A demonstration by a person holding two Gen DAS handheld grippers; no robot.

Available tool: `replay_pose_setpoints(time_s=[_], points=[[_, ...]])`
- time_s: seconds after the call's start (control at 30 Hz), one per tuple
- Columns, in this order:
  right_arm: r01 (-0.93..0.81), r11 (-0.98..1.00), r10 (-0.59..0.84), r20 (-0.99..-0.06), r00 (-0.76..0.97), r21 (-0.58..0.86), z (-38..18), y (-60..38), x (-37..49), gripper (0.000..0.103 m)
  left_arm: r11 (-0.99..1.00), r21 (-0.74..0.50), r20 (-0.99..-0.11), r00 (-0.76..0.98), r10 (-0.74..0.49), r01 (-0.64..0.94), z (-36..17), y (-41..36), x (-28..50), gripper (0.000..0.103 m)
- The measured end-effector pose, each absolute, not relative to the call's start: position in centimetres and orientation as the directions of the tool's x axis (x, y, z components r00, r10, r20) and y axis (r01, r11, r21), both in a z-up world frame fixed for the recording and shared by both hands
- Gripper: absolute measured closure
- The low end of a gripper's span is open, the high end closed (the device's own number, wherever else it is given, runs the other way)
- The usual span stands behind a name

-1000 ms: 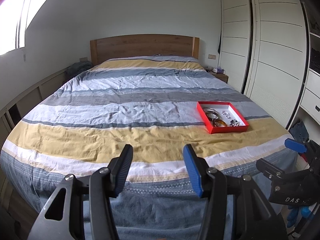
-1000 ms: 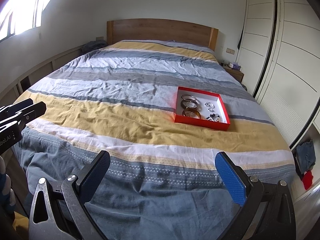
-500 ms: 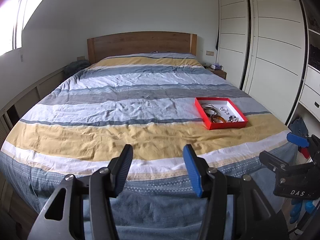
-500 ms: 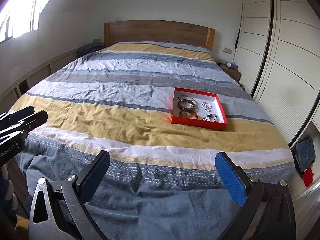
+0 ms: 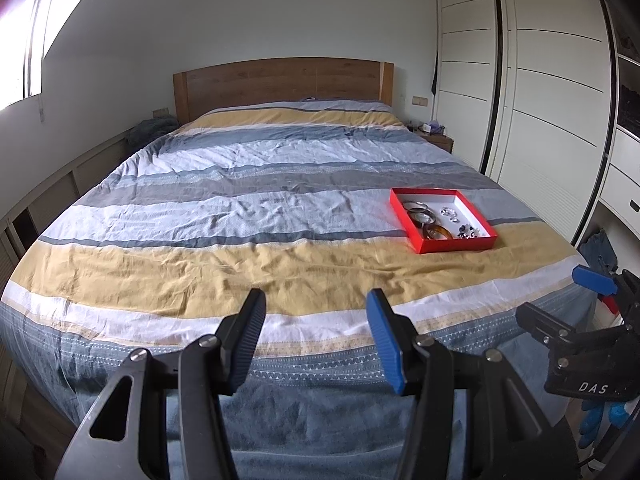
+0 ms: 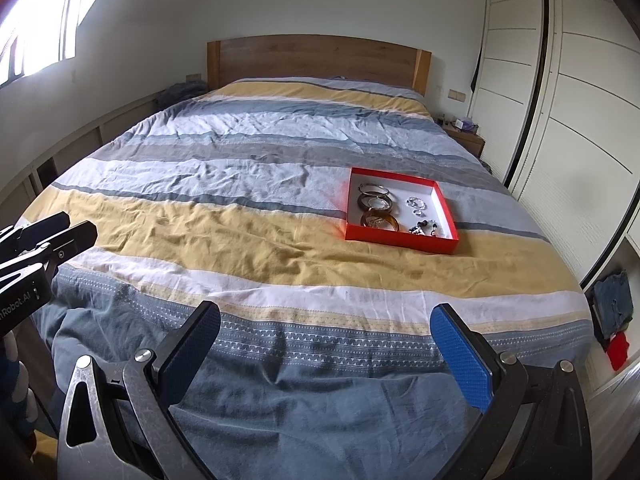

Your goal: Organize jewelry

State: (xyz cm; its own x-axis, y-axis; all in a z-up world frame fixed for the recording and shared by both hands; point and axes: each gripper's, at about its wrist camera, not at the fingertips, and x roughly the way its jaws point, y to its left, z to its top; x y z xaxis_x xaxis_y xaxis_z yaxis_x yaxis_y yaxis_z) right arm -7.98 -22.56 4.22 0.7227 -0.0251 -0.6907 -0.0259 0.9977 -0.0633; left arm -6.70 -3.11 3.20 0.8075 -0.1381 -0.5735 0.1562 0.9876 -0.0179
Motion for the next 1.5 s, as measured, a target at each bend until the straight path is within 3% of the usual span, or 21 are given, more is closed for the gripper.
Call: replay_pose_setpoints(time_s=[1.5], points=[[0.0, 0.999, -0.029, -0.815, 0.579, -0.036, -3.6, -24.4, -1.9, 0.0, 0.986, -0.005, -0.746, 0.656, -0.114, 0.165, -4.4, -4.7, 0.8, 0.053]])
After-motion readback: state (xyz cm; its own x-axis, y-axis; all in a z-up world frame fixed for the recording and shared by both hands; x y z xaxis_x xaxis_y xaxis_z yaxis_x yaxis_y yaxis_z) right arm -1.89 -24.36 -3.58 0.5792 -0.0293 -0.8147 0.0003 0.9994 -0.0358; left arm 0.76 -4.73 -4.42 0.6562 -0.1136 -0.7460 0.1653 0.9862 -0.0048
